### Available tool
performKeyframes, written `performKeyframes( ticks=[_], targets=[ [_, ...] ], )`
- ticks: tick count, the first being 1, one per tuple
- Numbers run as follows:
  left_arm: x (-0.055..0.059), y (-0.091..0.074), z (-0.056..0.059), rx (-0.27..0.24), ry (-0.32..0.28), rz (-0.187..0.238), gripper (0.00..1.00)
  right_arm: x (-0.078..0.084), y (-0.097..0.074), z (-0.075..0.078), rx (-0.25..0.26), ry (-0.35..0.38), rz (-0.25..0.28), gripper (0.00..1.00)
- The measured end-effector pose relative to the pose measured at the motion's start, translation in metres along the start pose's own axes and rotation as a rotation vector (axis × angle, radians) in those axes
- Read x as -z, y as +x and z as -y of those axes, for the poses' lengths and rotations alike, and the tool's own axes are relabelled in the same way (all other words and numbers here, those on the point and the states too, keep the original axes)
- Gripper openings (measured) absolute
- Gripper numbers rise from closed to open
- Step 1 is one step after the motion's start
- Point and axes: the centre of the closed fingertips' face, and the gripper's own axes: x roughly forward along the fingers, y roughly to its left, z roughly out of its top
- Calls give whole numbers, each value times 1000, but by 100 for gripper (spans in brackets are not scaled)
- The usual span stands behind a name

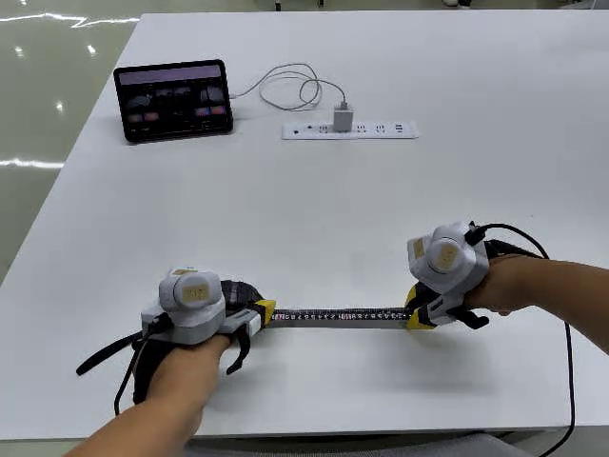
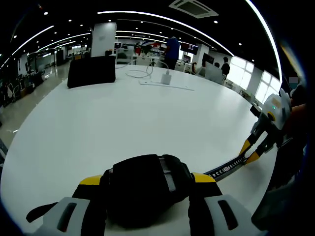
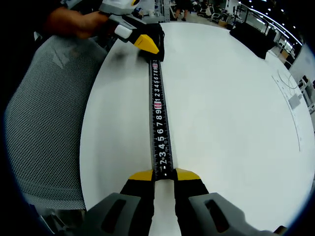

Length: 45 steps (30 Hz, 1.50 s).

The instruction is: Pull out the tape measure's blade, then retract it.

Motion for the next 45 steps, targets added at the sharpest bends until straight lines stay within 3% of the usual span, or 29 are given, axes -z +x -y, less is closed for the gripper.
performKeyframes(
  ticks=[28, 45],
  targets=[
    [-1, -1, -1, 1, -2, 2, 64, -13, 6, -1, 16, -44, 32, 10],
    [0, -2, 0, 0, -4, -3, 64, -20, 8, -1, 8, -34, 57, 10]
  ],
)
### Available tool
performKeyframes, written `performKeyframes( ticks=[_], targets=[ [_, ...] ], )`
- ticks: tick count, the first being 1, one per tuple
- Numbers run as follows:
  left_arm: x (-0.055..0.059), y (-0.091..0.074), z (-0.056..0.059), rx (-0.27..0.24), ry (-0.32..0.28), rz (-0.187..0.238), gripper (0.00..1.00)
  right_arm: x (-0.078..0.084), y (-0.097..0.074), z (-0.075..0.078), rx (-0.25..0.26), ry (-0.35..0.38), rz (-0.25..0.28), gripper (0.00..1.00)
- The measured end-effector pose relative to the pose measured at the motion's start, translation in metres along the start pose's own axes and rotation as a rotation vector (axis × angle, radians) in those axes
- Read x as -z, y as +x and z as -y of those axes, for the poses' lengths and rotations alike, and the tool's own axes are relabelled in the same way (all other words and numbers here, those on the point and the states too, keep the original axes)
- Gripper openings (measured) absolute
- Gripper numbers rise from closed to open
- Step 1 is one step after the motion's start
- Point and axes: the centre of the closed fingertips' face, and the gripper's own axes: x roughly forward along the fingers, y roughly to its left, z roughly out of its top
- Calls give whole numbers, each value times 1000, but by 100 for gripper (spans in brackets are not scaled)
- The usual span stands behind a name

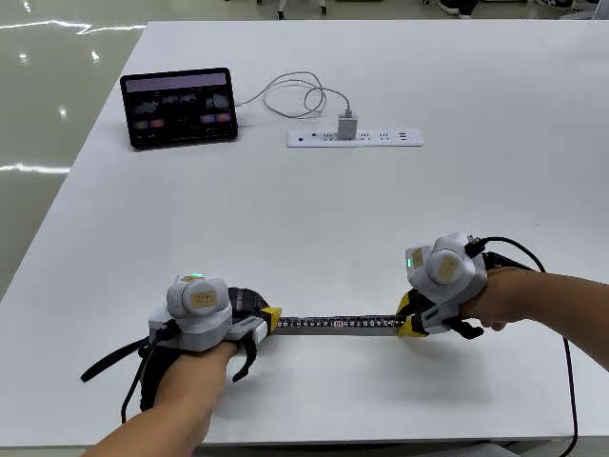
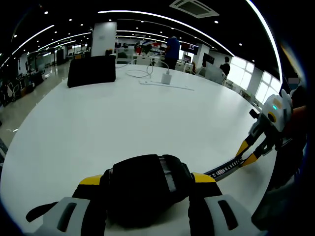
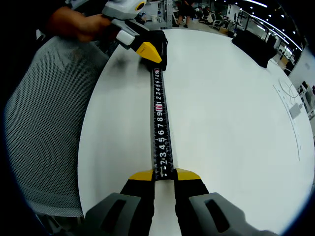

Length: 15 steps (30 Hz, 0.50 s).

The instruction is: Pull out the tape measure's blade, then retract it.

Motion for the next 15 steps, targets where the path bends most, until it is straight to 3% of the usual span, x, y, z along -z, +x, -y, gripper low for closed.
performKeyframes(
  ticks=[15],
  targets=[
    [0, 1, 0, 0, -2, 0, 64, -5, 2, 0, 5, 7, 4, 10]
  ],
)
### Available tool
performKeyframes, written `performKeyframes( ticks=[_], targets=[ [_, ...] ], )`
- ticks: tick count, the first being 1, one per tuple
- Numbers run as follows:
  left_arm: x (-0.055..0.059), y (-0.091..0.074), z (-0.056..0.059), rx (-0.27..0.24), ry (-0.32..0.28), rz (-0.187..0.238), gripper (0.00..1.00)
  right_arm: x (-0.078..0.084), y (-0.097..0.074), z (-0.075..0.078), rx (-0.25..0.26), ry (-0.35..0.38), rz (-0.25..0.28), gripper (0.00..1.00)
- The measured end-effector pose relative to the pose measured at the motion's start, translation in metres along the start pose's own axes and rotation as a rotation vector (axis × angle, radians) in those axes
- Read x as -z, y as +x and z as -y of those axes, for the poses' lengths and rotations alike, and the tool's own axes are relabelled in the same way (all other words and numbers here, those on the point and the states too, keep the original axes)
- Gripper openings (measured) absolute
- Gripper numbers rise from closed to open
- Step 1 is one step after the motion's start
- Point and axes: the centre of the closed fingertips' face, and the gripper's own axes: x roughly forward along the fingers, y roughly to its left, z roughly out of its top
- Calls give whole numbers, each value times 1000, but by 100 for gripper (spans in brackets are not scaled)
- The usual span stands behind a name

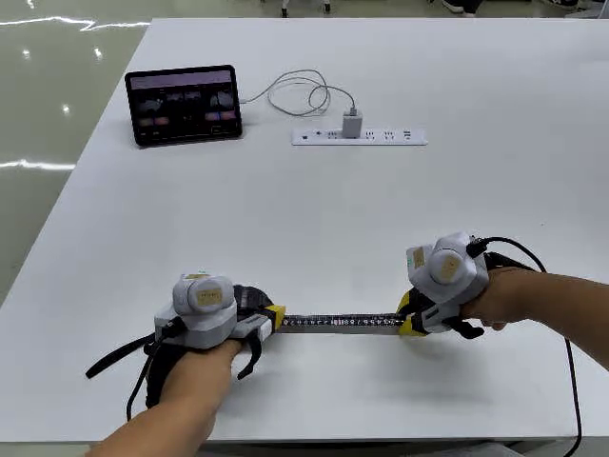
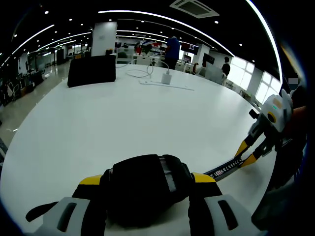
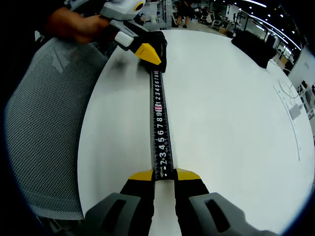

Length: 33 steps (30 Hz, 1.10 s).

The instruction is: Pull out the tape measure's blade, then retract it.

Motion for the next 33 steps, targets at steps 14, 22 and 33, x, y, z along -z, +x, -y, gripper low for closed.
performKeyframes(
  ticks=[14, 22, 33],
  targets=[
    [0, 1, 0, 2, -2, -2, 64, -4, 3, 1, 3, 9, 6, 11],
    [0, 1, 0, 3, -4, -3, 64, -7, 5, 0, 6, 6, 8, 11],
    [0, 1, 0, 2, -3, -1, 64, -13, 6, -1, 1, 2, 18, 11]
  ],
)
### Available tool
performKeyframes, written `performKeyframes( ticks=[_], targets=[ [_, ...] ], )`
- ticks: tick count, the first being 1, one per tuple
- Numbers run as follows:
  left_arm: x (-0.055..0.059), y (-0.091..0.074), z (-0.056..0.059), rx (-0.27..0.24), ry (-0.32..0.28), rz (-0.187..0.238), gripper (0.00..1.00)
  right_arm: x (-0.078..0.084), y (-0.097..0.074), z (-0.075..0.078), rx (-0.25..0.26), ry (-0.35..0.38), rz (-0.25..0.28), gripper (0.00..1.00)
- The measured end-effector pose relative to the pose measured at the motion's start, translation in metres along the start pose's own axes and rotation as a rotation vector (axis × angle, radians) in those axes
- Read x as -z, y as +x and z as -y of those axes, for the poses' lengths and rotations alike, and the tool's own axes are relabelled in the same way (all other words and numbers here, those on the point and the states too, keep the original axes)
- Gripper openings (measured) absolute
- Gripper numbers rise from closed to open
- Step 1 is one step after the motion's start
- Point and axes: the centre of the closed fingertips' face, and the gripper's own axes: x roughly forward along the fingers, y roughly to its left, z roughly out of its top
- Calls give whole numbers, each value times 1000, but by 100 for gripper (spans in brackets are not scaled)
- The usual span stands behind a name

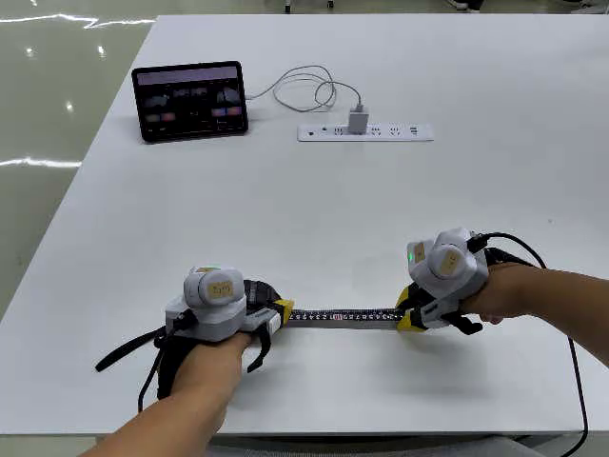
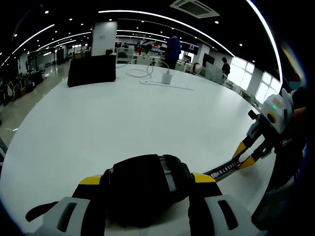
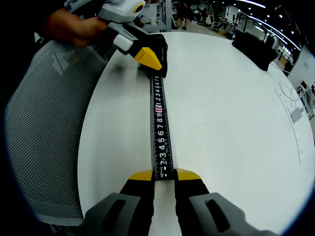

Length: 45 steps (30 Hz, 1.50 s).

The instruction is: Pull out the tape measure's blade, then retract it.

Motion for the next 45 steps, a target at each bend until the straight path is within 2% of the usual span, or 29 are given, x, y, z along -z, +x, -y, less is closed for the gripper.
performKeyframes(
  ticks=[28, 45],
  targets=[
    [0, 0, 0, 3, -3, -1, 64, -15, 7, -2, -5, 10, 12, 11],
    [0, 0, -1, 2, -2, -1, 64, -28, 14, -3, -3, 6, 38, 11]
  ],
)
